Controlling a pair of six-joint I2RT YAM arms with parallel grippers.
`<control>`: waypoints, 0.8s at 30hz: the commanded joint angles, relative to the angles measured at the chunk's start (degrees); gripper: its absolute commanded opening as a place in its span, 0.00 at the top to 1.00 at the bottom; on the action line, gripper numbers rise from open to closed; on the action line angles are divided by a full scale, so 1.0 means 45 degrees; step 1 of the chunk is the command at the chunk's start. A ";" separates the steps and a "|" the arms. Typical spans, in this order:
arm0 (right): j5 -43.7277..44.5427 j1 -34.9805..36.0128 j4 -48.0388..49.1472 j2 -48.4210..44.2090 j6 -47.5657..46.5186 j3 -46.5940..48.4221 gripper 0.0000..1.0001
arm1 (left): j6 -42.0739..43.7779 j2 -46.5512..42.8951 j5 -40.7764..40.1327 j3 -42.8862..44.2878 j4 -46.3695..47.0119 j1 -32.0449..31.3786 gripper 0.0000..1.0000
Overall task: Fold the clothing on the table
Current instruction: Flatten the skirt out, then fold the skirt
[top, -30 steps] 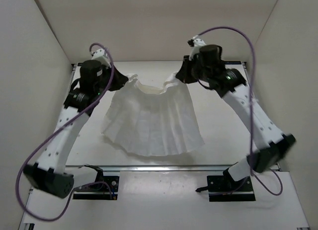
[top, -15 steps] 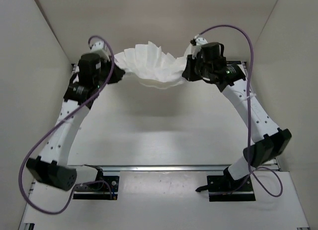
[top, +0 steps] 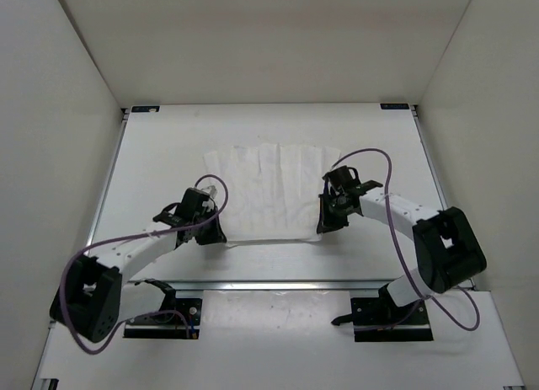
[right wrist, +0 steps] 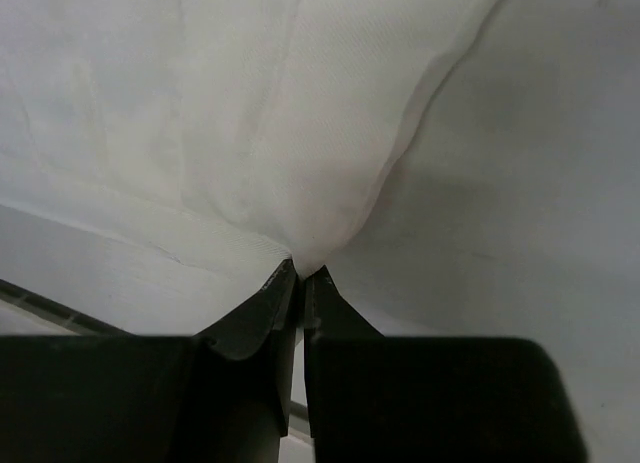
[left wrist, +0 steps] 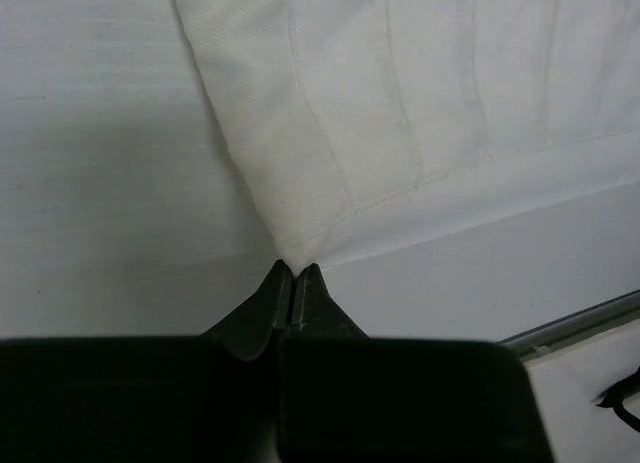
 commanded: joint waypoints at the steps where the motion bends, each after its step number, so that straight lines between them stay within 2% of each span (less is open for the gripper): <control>1: 0.1139 0.0531 -0.0172 -0.1694 0.0474 -0.0606 1.00 | 0.0005 -0.1975 -0.0647 -0.0423 -0.0344 -0.0265 1.00; 5: 0.1235 0.1507 -0.1439 -0.2825 0.1039 -0.1057 1.00 | -0.0015 -0.3345 -0.0530 -0.0250 -0.1807 -0.0520 1.00; 12: 0.1741 0.2935 -0.3902 -0.5012 0.1762 -0.0082 1.00 | -0.0307 -0.5824 -0.0607 0.0708 -0.4016 -0.0813 1.00; 18: 0.0945 0.1982 -0.5055 -0.7862 0.1608 -0.0665 1.00 | -0.0211 -0.7291 -0.0432 0.1917 -0.6124 -0.0559 1.00; 24: -0.0501 0.0440 -0.6324 -0.9877 0.0886 -0.0688 1.00 | -0.0914 -0.8407 0.0721 0.2658 -0.6557 -0.0247 1.00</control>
